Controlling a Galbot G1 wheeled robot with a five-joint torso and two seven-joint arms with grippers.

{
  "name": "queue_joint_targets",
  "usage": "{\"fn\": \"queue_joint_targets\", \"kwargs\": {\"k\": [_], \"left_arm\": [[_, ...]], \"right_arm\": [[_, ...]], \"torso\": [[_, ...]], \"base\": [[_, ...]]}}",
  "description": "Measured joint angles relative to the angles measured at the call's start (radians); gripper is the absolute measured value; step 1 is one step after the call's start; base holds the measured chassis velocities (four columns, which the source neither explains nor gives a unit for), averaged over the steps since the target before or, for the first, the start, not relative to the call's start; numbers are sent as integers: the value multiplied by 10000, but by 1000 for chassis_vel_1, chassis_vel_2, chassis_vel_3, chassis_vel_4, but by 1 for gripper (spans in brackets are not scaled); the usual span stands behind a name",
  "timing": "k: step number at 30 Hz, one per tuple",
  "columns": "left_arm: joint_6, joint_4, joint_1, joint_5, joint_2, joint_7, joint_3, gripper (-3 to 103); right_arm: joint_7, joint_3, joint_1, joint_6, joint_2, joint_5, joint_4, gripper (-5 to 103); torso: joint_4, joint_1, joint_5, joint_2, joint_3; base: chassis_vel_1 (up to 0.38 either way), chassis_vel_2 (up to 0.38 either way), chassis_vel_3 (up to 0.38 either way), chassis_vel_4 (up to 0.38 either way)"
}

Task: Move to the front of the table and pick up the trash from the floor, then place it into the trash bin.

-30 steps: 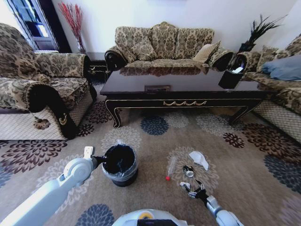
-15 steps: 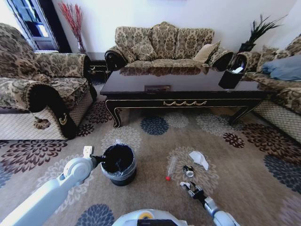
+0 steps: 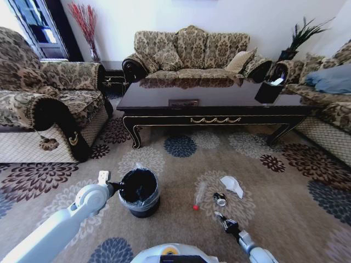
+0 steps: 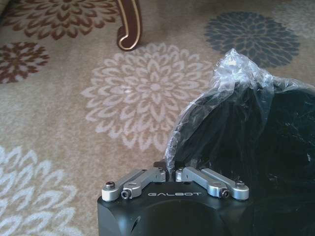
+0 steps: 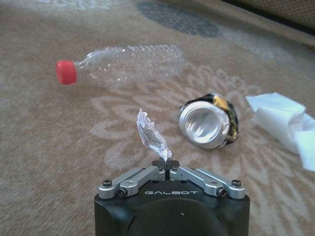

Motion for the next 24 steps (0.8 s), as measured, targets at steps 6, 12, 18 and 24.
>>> {"fn": "queue_joint_targets", "kwargs": {"k": [6, 12, 18, 24], "left_arm": [[0, 9, -473, -3, 127, 10, 836, 3], [2, 89, -1585, -147, 142, 19, 2068, 3], [-3, 586, -4055, -574, -263, -116, 4328, 3], [-1, 1271, -6270, -1223, -1074, -439, 6512, 3]], "right_arm": [[-39, 535, -358, 212, -155, -193, 546, 0], [-31, 1125, -924, 255, -288, 105, 1394, 0], [15, 2085, -2067, 56, -409, 864, 3139, 0], [69, 3115, -3189, -115, -503, 1446, 5235, 0]], "torso": [[4, 0, 1, 0, 0], [4, 0, 0, 0, 0], [-1, 0, 4, -1, 0], [1, 0, 0, 0, 0]], "base": [[0, 0, 0, 0], [0, 0, 0, 0], [0, 0, 0, 0], [0, 0, 0, 0]]}}
